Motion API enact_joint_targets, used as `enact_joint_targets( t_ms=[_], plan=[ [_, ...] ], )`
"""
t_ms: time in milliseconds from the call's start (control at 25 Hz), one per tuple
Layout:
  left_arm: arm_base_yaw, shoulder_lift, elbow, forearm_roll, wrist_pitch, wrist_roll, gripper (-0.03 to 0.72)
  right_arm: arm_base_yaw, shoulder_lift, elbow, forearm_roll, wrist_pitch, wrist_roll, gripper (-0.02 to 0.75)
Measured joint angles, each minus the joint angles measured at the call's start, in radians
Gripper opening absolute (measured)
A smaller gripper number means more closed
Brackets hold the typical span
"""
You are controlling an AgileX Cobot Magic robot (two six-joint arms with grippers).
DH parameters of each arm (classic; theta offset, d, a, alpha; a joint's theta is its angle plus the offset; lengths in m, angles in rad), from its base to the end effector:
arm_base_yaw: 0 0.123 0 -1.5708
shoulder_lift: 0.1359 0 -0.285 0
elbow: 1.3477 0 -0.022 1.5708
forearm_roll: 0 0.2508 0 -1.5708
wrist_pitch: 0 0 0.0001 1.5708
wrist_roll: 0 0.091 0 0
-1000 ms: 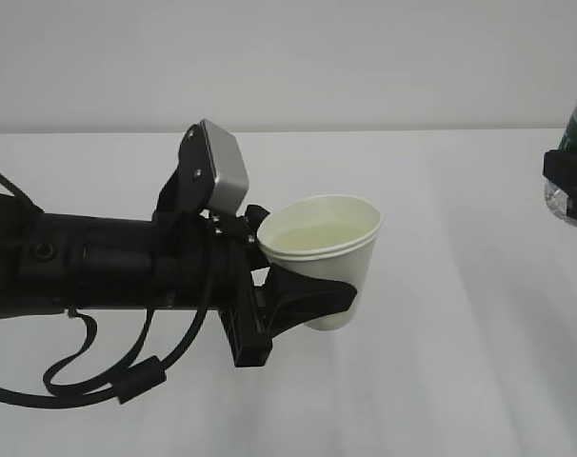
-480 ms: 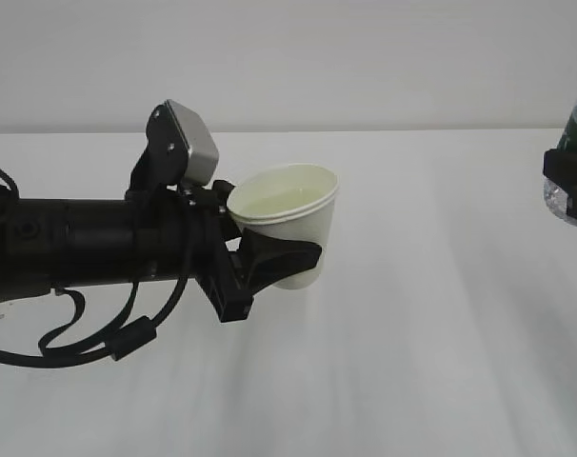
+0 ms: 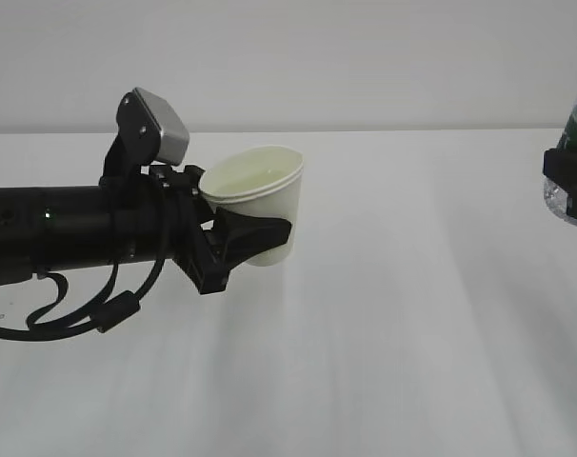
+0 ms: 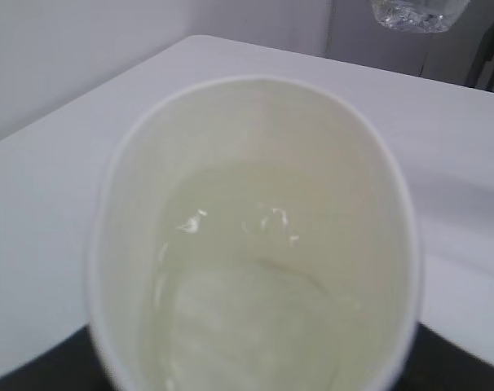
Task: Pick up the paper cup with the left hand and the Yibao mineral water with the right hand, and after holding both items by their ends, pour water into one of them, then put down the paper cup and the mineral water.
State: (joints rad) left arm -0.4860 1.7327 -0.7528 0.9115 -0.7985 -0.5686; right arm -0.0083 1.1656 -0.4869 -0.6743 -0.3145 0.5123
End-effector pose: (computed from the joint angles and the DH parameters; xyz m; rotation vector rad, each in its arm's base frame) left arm 0.2669 -0.1992 0.1895 0.9914 1.6422 -0.7877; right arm 0.2288 0.0156 0.2461 -0.2535 1.8908 0.0872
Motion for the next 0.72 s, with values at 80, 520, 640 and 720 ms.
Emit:
enact_joint_targets(
  t_ms=[80, 520, 640, 720],
  plan=[
    [0.016, 0.000, 0.000, -0.003, 0.000, 0.000, 0.400, 0.000, 0.000, 0.000, 0.000, 0.000, 0.000, 0.391],
    [0.097, 0.000, 0.000, -0.028, 0.000, 0.002, 0.400, 0.000, 0.000, 0.000, 0.000, 0.000, 0.000, 0.391],
    [0.121, 0.000, 0.000, -0.028, 0.000, 0.003, 0.400, 0.000, 0.000, 0.000, 0.000, 0.000, 0.000, 0.391],
    [0.136, 0.000, 0.000, -0.028, 0.000, 0.003, 0.400, 0.000, 0.000, 0.000, 0.000, 0.000, 0.000, 0.391]
  ],
)
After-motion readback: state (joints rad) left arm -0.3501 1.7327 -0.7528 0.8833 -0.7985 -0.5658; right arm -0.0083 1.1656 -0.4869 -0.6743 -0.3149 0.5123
